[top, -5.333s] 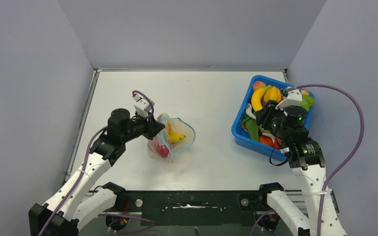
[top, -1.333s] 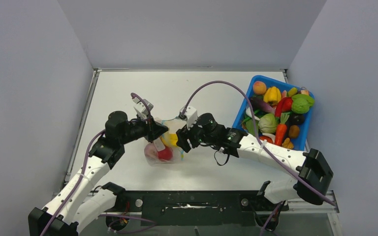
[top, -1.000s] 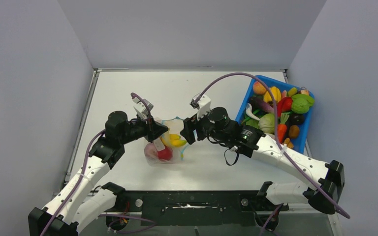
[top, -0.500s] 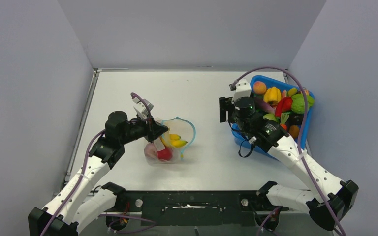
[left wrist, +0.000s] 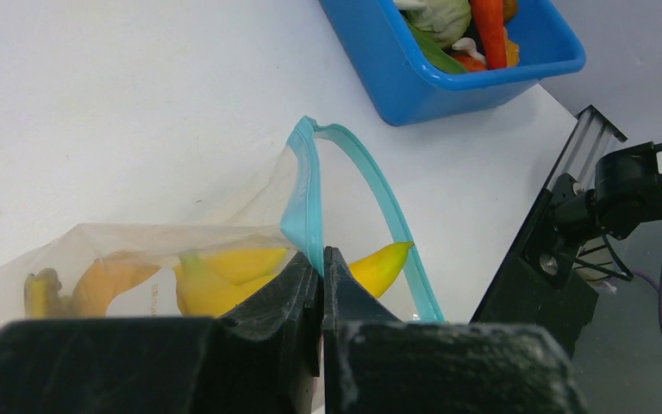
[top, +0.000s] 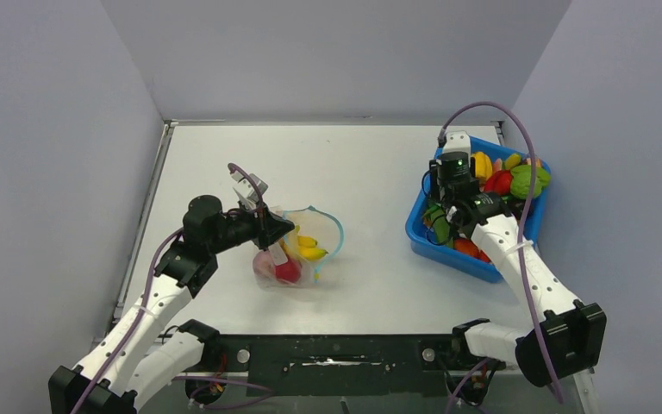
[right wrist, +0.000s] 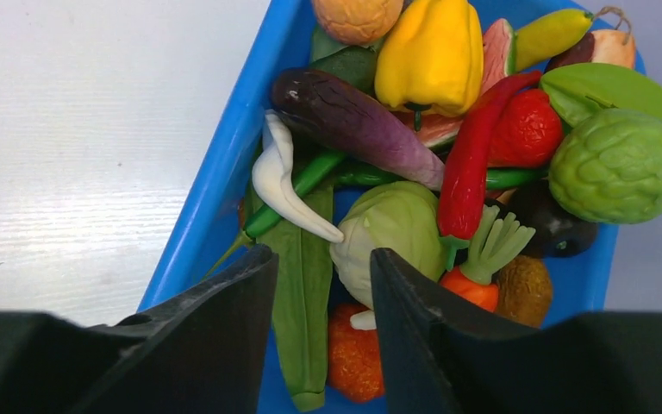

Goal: Place the food in the zip-top bag and seal the zipper
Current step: Pick up the fake fruit from the bin.

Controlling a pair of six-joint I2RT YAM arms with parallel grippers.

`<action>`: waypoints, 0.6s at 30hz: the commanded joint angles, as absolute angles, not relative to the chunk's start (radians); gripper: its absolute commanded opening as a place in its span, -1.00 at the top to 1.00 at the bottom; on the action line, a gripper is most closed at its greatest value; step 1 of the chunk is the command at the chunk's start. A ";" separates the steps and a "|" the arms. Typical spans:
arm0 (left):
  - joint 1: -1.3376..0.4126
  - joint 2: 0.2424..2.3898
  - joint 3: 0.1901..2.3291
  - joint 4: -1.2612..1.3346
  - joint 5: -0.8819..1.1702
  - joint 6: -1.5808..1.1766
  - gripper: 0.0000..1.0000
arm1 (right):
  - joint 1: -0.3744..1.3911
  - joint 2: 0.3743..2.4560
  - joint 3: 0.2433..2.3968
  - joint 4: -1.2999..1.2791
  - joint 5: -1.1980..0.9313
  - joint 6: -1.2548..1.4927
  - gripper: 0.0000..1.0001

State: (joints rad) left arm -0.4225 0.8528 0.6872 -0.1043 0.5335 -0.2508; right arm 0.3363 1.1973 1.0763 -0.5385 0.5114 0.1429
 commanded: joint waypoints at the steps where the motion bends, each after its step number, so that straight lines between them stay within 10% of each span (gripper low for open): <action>1: -0.420 0.826 0.703 -0.028 0.551 -0.241 1.00 | 0.266 1.196 1.075 -0.478 0.378 0.100 0.14; 18: -0.420 0.835 0.704 -0.030 0.557 -0.239 1.00 | 0.185 1.407 1.039 -0.376 0.248 0.024 0.17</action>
